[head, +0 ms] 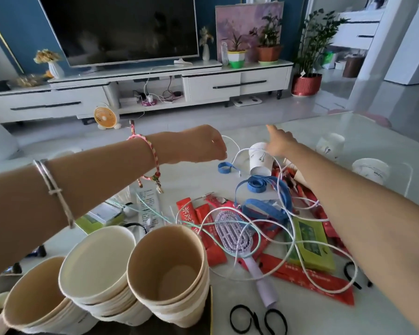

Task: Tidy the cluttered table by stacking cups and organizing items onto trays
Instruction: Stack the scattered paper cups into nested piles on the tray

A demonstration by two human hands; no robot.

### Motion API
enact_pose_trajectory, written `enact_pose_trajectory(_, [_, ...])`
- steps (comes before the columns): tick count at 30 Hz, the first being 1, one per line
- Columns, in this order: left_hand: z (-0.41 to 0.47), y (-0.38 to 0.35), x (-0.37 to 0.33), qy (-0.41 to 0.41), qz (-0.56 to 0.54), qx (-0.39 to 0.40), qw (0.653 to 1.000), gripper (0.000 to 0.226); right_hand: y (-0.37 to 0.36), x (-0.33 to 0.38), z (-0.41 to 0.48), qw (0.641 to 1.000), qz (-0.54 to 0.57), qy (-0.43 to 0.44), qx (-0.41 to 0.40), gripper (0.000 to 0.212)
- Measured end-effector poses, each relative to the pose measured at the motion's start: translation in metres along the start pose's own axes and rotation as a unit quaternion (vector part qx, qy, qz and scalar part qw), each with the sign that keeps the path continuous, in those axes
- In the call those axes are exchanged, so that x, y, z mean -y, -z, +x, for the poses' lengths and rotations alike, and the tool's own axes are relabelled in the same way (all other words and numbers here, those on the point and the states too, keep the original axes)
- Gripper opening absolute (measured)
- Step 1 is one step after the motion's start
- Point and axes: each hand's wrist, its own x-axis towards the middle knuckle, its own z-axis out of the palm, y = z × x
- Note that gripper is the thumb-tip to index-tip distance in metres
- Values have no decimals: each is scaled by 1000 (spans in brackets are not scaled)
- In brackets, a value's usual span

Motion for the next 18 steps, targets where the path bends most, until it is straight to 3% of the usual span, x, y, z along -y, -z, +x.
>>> enact_pose_trajectory(2, [4,1,4,5,-19,-6,1000,21,-1,3,5,996,-20,-20,90,64])
enact_pose_trajectory(4, [4,4,9,8,-41,-15,999,18,-1,6,5,992,0,-11,127,48])
enact_pose_trajectory(7, [0,10,19,21,-66,-37,997,13,9,18,-5,994,74,63,55,22])
enact_pose_trajectory(11, [-22,23,22,29,-126,-122,984,32,45,57,-46,969,131,200,-58,16])
enact_pose_trajectory(18, [-107,44,41,37,-164,-189,967,46,82,141,-177,888,160,430,-34,11])
